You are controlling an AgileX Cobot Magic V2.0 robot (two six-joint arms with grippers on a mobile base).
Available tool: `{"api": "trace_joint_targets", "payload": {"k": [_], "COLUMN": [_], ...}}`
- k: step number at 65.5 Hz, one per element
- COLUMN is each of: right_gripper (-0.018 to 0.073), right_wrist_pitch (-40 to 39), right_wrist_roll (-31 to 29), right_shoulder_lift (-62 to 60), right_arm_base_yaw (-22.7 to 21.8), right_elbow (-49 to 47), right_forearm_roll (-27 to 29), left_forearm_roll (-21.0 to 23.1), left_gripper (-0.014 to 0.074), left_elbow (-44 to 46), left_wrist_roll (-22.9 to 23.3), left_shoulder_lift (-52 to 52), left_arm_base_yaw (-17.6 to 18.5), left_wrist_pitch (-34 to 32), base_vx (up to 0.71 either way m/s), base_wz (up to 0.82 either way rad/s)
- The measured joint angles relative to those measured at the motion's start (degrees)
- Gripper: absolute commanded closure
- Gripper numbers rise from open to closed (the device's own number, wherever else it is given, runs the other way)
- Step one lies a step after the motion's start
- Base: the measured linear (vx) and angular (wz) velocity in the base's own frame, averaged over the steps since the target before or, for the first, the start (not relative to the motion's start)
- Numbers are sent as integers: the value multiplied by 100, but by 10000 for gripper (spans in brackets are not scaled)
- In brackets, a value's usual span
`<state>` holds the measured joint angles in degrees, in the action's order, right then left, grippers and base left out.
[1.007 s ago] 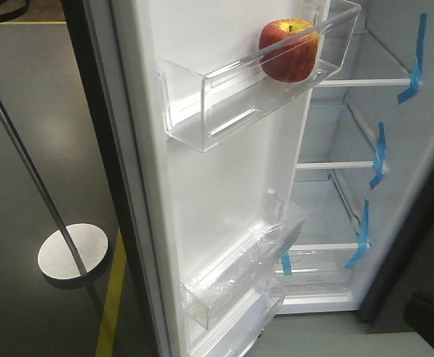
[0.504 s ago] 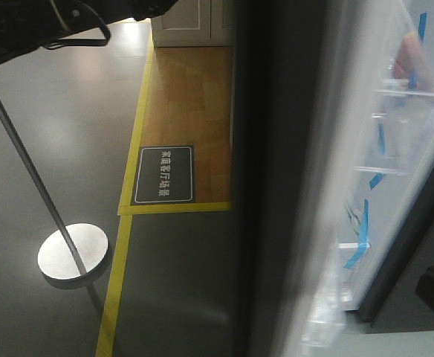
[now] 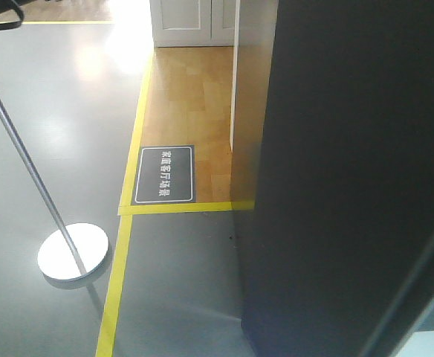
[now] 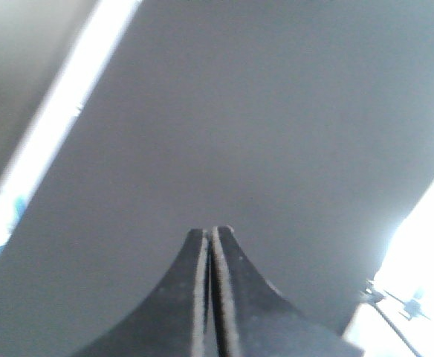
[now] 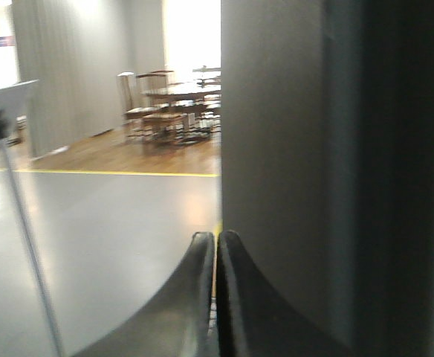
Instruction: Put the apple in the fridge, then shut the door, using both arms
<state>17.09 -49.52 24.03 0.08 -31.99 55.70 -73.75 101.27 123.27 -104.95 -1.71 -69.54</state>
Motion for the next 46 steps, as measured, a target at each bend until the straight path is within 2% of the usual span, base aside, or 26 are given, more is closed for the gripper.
{"api": "trace_joint_targets", "payload": {"k": [10, 25, 35, 46], "right_gripper": [562, 562, 562, 562], "right_wrist_pitch": [-601, -1580, -1888, -2181], "right_wrist_roll": [-273, -347, -359, -359], "right_shoulder_lift": [1231, 3279, 4381, 5073], "right_arm_base_yaw": [0, 0, 0, 0], "right_elbow": [-725, -1865, -2544, -3050], "right_forearm_roll": [-212, -246, -143, 59], "left_forearm_roll": [0, 0, -11, -26], "left_gripper": [593, 593, 593, 593], "left_elbow": [0, 0, 0, 0], "left_wrist_roll": [0, 0, 0, 0], "left_shoulder_lift": [0, 0, 0, 0], "left_arm_base_yaw": [-67, -67, -67, -67], "left_wrist_pitch": [0, 8, 311, 743], "base_vx": [0, 0, 0, 0], "base_wz": [0, 0, 0, 0]}}
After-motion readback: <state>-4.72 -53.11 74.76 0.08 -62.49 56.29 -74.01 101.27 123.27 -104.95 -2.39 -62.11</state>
